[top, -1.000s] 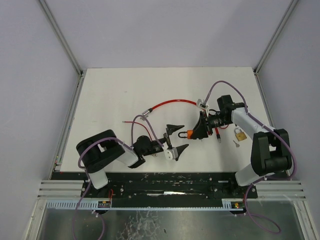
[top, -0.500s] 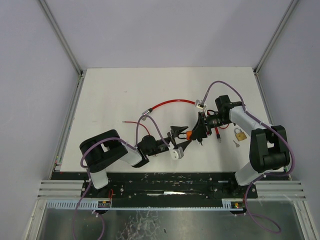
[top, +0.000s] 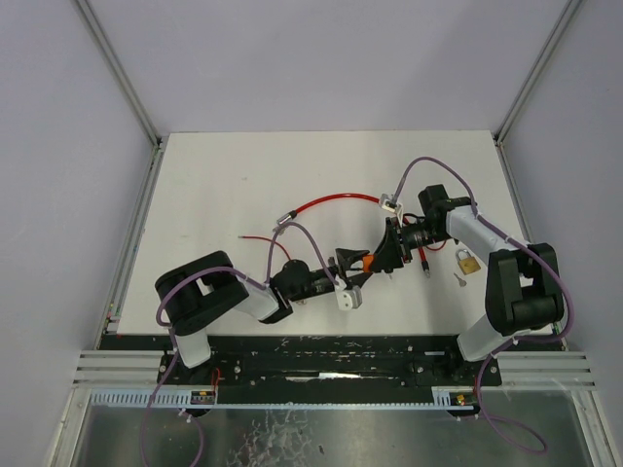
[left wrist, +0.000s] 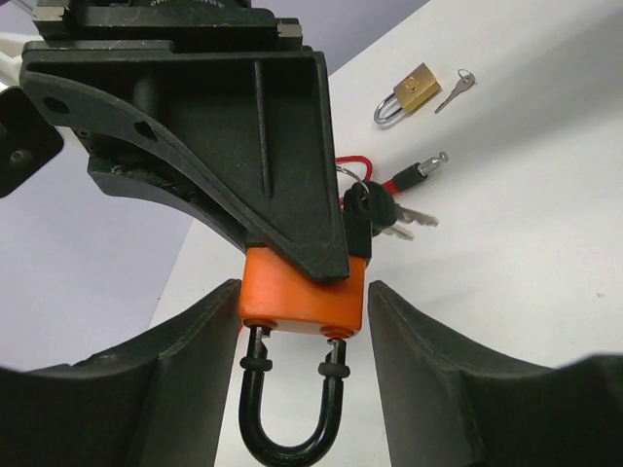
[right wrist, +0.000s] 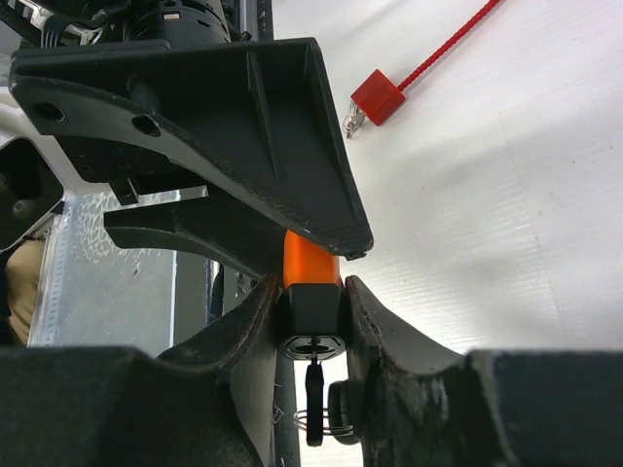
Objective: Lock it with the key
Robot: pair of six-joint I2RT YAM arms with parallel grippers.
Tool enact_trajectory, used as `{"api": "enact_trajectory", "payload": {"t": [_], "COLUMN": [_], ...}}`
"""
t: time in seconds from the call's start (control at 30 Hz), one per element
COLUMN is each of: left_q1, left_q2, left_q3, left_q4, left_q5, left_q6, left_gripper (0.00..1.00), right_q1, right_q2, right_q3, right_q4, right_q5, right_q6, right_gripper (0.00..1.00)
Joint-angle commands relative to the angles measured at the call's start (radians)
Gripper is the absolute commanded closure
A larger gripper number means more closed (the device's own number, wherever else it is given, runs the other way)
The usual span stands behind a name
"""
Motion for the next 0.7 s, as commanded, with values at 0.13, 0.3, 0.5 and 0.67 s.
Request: {"api": "enact_trajectory", "payload": {"t": [0.13, 0.3, 0.5, 0.67], "left_q1": [-0.005, -0.006, -0.005, 0.040], "left_q2": [0.005, 0.002, -0.023, -0.075], "left_q3": [0.030, 0.039, 0.046, 0.070], "left_q4": [-0.003, -0.032, -0.089, -0.211], "left_q5": [0.010, 0.013, 0.030, 0.134], "left_q6": [0.017, 0.018, -0.014, -0.109], "left_gripper": [0.49, 0.75, 0.99, 1.00], "right_q1": [0.017, 0.021, 0.023, 0.018], "right_q2": [0.011, 0.014, -0.001, -0.043], "right_q3": [0.042, 0.041, 0.045, 0.094], "right_q4": [-0.022, -0.018, -0.021, -0.109], "right_q5": [-0.042, -0.035, -0.014, 0.059], "right_q6": [0.024, 0.035, 0.024, -0.084], "right_gripper": [1.00, 0.90, 0.61, 0.36]}}
